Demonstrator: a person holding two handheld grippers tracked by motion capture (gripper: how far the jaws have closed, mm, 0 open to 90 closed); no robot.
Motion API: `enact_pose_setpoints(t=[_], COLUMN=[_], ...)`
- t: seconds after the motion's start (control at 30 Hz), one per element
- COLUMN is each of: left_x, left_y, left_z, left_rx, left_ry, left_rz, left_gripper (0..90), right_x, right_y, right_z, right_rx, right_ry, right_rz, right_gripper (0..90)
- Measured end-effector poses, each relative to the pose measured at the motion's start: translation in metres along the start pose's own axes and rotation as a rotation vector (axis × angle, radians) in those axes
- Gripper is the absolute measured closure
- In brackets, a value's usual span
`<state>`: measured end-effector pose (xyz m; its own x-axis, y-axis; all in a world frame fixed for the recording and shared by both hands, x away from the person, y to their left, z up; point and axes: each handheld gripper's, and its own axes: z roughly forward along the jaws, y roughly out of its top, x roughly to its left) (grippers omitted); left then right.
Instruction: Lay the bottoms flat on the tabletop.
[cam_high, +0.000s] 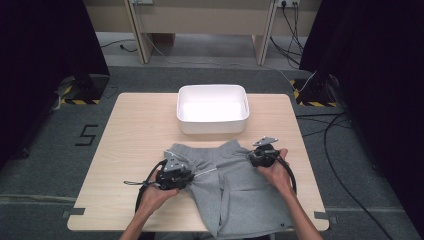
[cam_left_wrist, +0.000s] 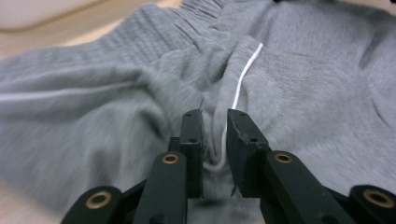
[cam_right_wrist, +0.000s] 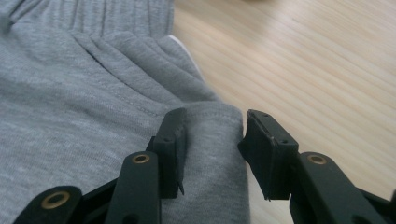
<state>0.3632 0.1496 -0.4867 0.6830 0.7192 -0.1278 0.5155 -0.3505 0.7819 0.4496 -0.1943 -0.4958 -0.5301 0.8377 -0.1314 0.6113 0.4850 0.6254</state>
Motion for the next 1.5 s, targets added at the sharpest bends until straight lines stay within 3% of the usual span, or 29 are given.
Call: enact_pose_setpoints(t=[0.07,0.13,0.2,0.33,0.47,0.6,0.7,0.77,0.83,0.87,0.9,0.97,1.1,1.3,1.5], left_x=[0.001,0.0,-0.004,-0.018,-0.025,-0.024,-0.022,-0.019,-0.018,-0.018,-0.018,-0.016,-0.007,0.01,0.022], left_y=[0.003,0.006,0.009,0.022,0.036,0.04,0.037,0.035,0.033,0.033,0.033,0.033,0.027,-0.007,-0.048], left_z=[-0.002,-0.004,-0.004,0.006,0.025,0.044,0.058,0.065,0.066,0.064,0.061,0.047,0.009,-0.045,-0.077], left_rx=[-0.013,-0.036,-0.065,-0.081,-0.061,-0.022,0.019,0.029,0.02,0.018,0.021,0.015,-0.036,-0.087,-0.093], left_ry=[0.011,0.003,-0.005,-0.009,-0.004,-0.013,0.005,-0.001,-0.008,-0.021,-0.034,-0.045,-0.085,-0.107,-0.091], left_rz=[0.006,-0.014,-0.02,0.023,0.079,0.104,0.108,0.101,0.101,0.105,0.113,0.141,0.112,0.045,-0.009], left_gripper=[72.7,67.7,62.5,54.7,52.5,48.7,43.8,48.8,67.8,78.3,82.7,84.1,84.2,84.3,84.1], right_x=[-0.008,-0.013,-0.015,-0.014,-0.015,-0.017,-0.018,-0.018,-0.018,-0.018,-0.019,-0.019,-0.02,-0.022,-0.022], right_y=[-0.005,-0.008,-0.01,-0.01,-0.01,-0.011,-0.011,-0.011,-0.011,-0.011,-0.012,-0.012,-0.012,-0.013,-0.013], right_z=[-0.003,-0.006,-0.006,-0.006,-0.006,-0.006,-0.006,-0.006,-0.006,-0.006,-0.006,-0.006,-0.006,-0.006,-0.006], right_rx=[0.005,0.01,0.006,0.009,0.007,0.003,0.003,0.002,0.002,0.004,0.0,-0.002,-0.001,-0.003,-0.004], right_ry=[-0.022,-0.054,-0.055,-0.057,-0.053,-0.032,-0.025,-0.027,-0.028,-0.026,-0.025,-0.023,-0.016,-0.009,-0.01], right_rz=[0.011,0.009,0.019,0.013,0.01,0.039,0.047,0.046,0.046,0.047,0.046,0.046,0.051,0.066,0.064], right_gripper=[58.9,58.9,58.9,59.1,59.1,59.1,59.1,59.1,59.1,59.1,59.0,59.1,59.0,59.0,59.1])
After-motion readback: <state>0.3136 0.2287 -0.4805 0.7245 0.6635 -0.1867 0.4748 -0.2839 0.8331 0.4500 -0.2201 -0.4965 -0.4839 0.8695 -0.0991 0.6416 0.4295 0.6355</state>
